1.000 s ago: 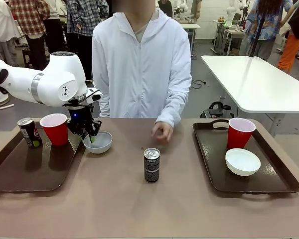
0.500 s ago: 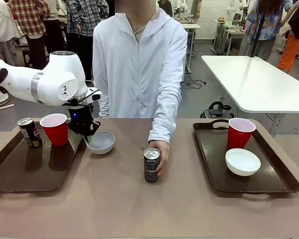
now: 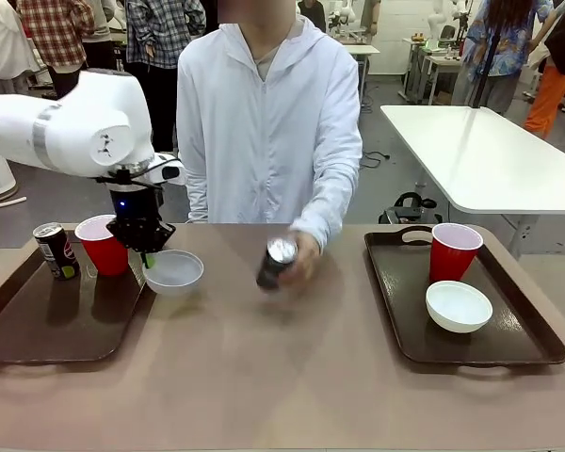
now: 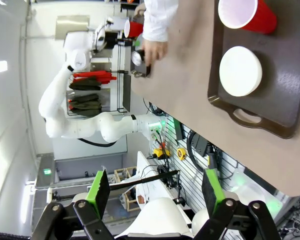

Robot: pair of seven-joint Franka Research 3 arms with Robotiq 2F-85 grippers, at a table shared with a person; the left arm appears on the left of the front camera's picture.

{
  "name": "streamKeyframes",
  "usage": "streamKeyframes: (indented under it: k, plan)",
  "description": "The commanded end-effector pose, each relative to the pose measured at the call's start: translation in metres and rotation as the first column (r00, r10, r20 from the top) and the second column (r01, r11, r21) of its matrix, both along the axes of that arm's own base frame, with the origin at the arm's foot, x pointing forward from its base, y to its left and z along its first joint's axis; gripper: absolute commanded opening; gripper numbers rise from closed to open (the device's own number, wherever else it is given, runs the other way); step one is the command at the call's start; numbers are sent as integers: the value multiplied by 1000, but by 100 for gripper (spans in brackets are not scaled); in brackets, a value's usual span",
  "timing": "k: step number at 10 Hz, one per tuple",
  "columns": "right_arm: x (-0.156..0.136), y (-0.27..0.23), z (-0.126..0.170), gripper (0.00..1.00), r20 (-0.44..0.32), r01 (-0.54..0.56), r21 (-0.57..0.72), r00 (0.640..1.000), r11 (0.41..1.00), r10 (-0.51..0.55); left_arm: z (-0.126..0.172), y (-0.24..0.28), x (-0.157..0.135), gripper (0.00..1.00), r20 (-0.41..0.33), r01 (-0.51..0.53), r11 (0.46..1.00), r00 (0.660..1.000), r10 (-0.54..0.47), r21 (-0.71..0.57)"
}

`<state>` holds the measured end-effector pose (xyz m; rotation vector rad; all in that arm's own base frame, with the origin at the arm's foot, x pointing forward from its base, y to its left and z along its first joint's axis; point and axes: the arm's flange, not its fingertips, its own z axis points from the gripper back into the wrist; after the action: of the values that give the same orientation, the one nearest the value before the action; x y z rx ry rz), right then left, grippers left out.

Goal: Prepare tableware on both trays.
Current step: Pick up a Picnic Bowl from the table and place it on a Handle tray.

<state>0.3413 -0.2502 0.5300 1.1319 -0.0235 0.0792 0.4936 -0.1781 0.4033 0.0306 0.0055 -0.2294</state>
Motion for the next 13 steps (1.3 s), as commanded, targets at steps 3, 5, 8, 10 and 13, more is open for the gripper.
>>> streamKeyframes:
  k: [3,5,8,10,13]
  plan:
    - [-5,2,-4,96,3,2,-11,1000,1000,-1,68,40,-77,0,14,82,987,997,-81,-139]
    - [-5,2,-4,96,3,2,-11,1000,1000,-1,72,65,-87,0,51,46,984,998,-38,-175]
    - [-5,2,-4,96,3,2,-11,1000,1000,-1,74,117,-85,0,36,-44,984,998,51,-174]
    - [-5,2,-4,96,3,2,-11,1000,1000,-1,75,144,-86,0,54,-93,988,993,101,-123]
    - [-5,2,-4,96,3,2,-11,1000,1000,-1,69,138,-73,0,20,-115,990,993,117,-80]
